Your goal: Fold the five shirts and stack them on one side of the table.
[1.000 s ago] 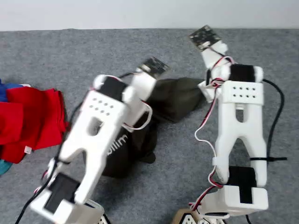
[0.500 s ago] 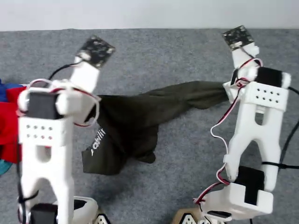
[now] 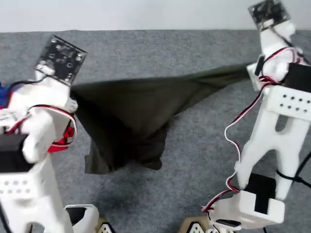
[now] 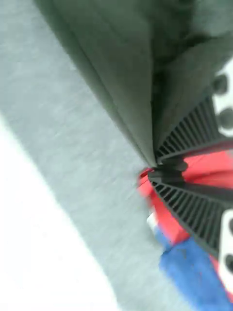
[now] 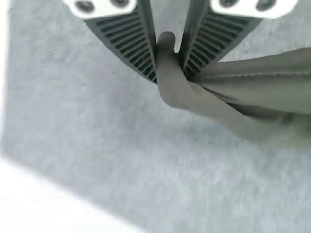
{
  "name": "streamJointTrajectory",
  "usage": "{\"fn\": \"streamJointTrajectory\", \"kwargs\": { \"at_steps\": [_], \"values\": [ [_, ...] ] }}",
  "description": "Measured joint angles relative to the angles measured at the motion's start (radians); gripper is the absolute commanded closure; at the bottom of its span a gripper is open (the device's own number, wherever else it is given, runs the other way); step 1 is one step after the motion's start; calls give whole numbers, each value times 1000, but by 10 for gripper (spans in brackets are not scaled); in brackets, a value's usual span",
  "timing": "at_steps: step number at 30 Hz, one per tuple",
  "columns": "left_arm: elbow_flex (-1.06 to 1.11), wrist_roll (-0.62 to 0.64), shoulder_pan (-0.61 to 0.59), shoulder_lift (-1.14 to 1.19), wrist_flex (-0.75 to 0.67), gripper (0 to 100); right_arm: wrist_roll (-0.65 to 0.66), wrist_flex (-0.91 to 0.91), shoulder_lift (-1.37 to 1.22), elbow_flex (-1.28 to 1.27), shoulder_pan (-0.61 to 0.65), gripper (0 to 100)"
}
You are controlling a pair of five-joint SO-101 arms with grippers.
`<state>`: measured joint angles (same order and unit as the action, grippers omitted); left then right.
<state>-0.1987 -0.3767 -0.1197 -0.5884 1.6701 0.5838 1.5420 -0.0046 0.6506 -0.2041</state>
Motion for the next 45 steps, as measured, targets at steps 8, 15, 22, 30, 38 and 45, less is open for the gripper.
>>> {"fn": "streamJointTrajectory", "kwargs": {
  "at_steps": [8,15,22,30,38,45],
  "values": [
    [-146,0,-34,-11,-181,994,0,94,0,394,97,990],
    [-222,0,-81,-14,-344,994,0,94,3,657,132,990],
    [-261,0,-81,-18,-348,994,0,80,3,861,132,990],
    [-261,-63,-81,-18,-348,994,63,-81,5,1002,132,990],
    [-293,-130,-86,-23,-292,994,157,-123,72,1014,132,990],
    [-315,-137,-86,-114,-288,994,187,-64,170,1016,132,990]
  ]
}}
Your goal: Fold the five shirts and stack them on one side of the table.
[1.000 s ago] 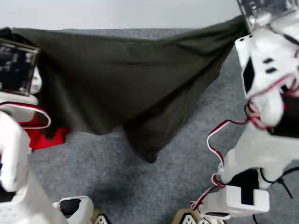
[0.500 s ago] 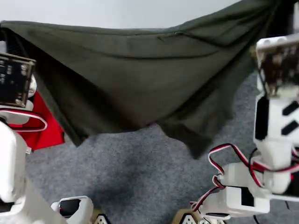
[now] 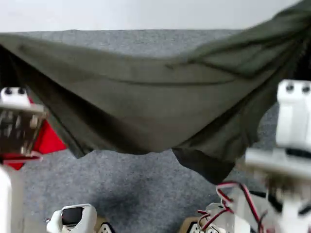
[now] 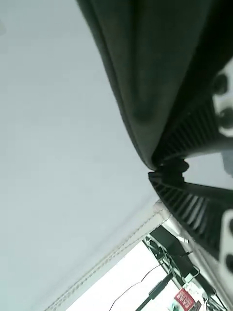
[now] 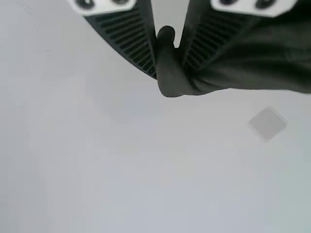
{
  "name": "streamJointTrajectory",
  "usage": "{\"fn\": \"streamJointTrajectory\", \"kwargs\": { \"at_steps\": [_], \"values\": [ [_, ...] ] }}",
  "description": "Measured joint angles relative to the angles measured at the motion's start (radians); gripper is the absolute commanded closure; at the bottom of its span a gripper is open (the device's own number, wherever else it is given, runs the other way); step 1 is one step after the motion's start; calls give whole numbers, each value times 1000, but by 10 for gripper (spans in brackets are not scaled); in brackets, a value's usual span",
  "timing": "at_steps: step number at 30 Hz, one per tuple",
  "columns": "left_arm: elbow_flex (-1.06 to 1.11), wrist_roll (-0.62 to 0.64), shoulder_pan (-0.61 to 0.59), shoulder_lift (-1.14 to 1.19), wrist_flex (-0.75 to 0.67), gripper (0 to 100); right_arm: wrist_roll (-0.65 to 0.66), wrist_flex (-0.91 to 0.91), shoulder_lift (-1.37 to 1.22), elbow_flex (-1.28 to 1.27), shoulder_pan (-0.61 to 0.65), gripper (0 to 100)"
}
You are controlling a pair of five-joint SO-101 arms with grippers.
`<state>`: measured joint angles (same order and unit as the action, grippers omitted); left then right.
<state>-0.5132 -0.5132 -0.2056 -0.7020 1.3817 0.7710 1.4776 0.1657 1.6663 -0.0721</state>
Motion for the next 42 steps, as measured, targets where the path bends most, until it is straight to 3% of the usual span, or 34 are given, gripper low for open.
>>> {"fn": "streamJointTrajectory", "kwargs": {
  "at_steps": [4,11,18,25,30,36,42],
  "values": [
    [-2,0,-2,-66,0,994,0,29,68,15,-9,990],
    [-2,-3,-2,-176,3,994,0,40,161,15,-149,990],
    [12,-66,-2,-195,123,994,0,120,172,-18,-170,990],
    [272,-74,-2,-155,149,994,0,258,100,-252,-170,990],
    [572,-74,0,-81,-52,994,0,264,-8,-465,-152,990],
    [911,-74,2,44,-454,994,0,199,-172,-655,-100,990],
    [965,-72,3,290,-798,994,0,-51,-387,-707,-97,990]
  ]
}}
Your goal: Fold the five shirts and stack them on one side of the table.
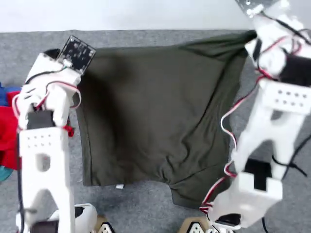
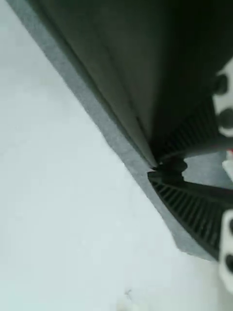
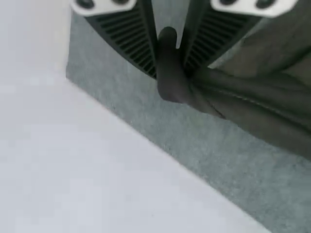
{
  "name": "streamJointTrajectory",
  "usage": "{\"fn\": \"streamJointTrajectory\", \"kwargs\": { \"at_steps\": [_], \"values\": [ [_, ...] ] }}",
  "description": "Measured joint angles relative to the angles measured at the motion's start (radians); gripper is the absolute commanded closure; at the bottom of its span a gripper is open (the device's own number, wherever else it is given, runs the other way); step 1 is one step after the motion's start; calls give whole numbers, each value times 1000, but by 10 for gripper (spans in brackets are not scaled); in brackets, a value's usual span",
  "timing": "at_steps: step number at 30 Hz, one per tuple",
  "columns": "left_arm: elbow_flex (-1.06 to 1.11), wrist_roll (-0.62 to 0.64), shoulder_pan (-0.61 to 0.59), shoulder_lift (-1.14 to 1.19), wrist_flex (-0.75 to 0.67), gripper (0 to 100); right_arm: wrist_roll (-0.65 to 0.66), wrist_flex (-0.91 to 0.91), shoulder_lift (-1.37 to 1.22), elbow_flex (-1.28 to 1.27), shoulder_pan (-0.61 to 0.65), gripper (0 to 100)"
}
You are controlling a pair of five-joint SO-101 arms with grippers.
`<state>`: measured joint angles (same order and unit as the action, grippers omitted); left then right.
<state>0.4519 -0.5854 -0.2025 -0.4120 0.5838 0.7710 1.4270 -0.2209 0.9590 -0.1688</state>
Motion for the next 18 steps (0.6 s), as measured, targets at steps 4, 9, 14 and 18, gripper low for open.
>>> {"fn": "streamJointTrajectory", "kwargs": {
  "at_steps": [4,9,14,18],
  "values": [
    [-94,-54,0,218,-87,994,0,-172,-137,0,20,990],
    [-315,-100,2,483,-118,994,-3,-428,-264,0,46,990],
    [-586,-130,2,707,-120,994,-3,-637,-324,0,80,990],
    [-733,-184,12,806,-103,994,-3,-657,-334,-2,92,990]
  ]
}}
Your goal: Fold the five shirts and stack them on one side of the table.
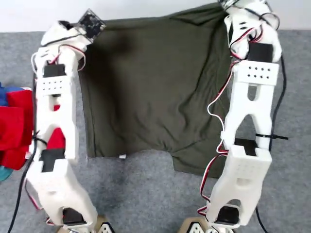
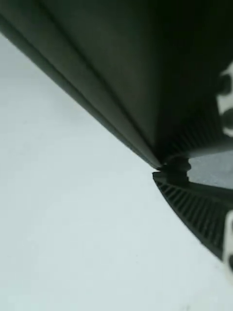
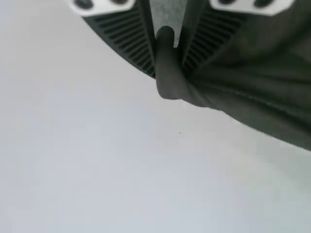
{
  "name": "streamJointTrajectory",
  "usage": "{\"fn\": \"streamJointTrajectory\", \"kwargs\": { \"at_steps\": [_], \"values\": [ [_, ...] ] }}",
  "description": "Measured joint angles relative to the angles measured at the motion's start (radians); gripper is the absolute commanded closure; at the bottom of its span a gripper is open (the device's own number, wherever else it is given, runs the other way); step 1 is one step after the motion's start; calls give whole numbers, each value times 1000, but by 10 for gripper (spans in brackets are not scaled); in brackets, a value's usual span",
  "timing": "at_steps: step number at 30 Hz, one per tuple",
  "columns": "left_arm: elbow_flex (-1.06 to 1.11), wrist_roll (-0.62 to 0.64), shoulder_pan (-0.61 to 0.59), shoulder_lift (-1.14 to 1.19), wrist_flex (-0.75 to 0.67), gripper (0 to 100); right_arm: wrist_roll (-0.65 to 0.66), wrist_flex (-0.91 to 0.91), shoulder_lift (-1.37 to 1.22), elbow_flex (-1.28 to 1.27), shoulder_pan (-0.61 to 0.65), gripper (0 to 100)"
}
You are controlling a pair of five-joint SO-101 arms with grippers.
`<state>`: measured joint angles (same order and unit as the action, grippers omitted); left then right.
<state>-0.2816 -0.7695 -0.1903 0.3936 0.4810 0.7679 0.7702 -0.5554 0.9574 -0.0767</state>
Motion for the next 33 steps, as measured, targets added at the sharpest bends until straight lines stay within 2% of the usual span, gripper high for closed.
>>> {"fn": "streamJointTrajectory", "kwargs": {
  "at_steps": [6,19,22,25,33],
  "values": [
    [-69,-48,28,3,226,994,2,173,0,-8,0,990],
    [-72,-61,31,-54,1022,994,2,904,14,-8,-32,990],
    [-72,-83,31,-54,1166,994,-6,980,37,-11,-35,990],
    [-72,-95,31,-54,1237,995,-51,984,78,-61,-52,990],
    [66,-170,31,-54,1243,995,-71,984,292,-463,-60,990]
  ]
}}
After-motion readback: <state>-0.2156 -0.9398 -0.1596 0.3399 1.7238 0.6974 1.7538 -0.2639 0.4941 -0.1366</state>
